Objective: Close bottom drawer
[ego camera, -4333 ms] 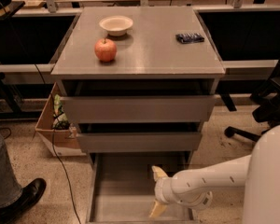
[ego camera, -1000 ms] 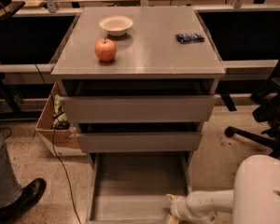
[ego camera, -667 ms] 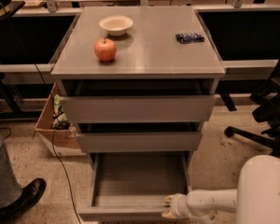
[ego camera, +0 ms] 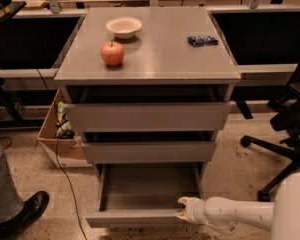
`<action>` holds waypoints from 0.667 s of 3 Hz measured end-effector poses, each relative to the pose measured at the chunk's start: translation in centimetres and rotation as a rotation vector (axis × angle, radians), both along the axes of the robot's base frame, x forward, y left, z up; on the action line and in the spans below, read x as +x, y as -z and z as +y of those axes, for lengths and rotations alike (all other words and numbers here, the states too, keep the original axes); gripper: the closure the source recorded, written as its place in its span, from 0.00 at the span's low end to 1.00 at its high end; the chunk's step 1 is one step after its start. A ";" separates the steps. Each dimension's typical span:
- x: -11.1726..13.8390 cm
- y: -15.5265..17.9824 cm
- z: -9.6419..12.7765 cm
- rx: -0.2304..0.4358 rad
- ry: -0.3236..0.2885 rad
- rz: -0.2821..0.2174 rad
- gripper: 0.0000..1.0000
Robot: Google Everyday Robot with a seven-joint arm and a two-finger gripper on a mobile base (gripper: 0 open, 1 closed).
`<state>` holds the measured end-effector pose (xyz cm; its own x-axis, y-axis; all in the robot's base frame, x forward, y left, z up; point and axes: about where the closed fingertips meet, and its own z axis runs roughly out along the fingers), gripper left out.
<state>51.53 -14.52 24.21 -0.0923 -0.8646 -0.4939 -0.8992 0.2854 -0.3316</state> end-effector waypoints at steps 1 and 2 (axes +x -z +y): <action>1.1 -2.6 -0.1 0.012 -0.006 -0.060 0.06; 0.5 -2.5 -0.5 0.012 -0.015 -0.064 0.09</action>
Offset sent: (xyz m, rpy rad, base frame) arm -0.0031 -0.0127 0.0240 0.0086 -0.0704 0.0215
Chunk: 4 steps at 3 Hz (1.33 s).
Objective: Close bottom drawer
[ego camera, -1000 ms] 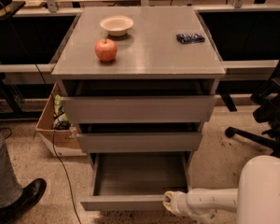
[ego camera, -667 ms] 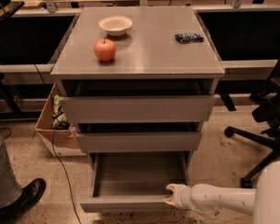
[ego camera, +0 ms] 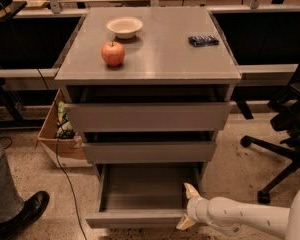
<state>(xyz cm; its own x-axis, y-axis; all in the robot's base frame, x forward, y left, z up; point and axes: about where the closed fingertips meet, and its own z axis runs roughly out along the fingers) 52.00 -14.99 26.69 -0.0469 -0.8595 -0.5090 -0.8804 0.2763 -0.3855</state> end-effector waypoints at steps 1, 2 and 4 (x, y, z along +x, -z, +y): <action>-1.8 1.6 -0.4 0.003 -0.006 0.023 0.32; -3.6 3.3 -0.5 0.014 -0.013 0.048 0.55; -6.7 5.3 -1.0 0.036 -0.008 0.076 1.00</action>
Offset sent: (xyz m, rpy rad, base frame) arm -0.0585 -0.0086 -0.0540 0.0245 0.0765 0.0168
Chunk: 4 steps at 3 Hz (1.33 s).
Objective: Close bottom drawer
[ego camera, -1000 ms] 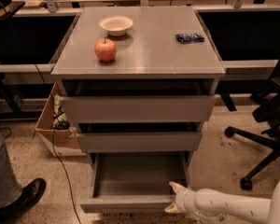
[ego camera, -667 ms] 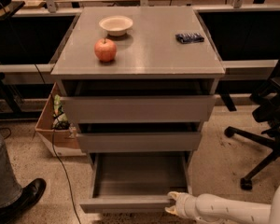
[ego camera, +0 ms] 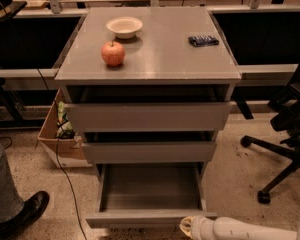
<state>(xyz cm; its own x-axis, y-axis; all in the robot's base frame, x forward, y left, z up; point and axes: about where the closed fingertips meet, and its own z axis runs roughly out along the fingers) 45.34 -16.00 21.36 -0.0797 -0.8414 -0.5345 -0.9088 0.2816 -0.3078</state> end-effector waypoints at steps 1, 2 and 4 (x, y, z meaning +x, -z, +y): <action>0.7 1.8 0.5 0.016 -0.006 -0.007 1.00; 2.9 3.0 0.6 0.024 0.004 -0.054 1.00; 6.3 2.6 1.2 0.028 0.006 -0.128 1.00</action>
Offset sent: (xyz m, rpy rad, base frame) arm 0.0614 0.0030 -0.0405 0.0309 -0.1219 -0.0218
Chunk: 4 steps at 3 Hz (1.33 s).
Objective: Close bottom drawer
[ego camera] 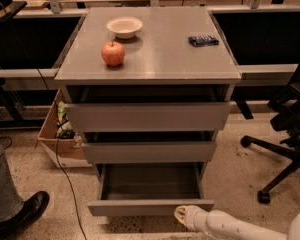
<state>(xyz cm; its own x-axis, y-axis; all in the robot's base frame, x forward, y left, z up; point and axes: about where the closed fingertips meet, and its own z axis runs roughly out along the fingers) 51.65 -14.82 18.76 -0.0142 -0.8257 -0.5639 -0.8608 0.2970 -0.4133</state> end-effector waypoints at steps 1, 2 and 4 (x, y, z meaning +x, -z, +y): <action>0.6 0.4 0.1 0.013 0.009 -0.007 1.00; 2.6 1.4 1.0 0.028 0.014 -0.029 1.00; 5.3 2.8 3.0 0.047 0.002 -0.048 1.00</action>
Offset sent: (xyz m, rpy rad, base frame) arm 0.0794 0.0086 -0.0302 0.0398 -0.0878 -0.0543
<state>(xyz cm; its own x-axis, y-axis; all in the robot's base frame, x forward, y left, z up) 56.96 -11.87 15.92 0.0127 -0.7986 -0.6017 -0.8398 0.3182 -0.4400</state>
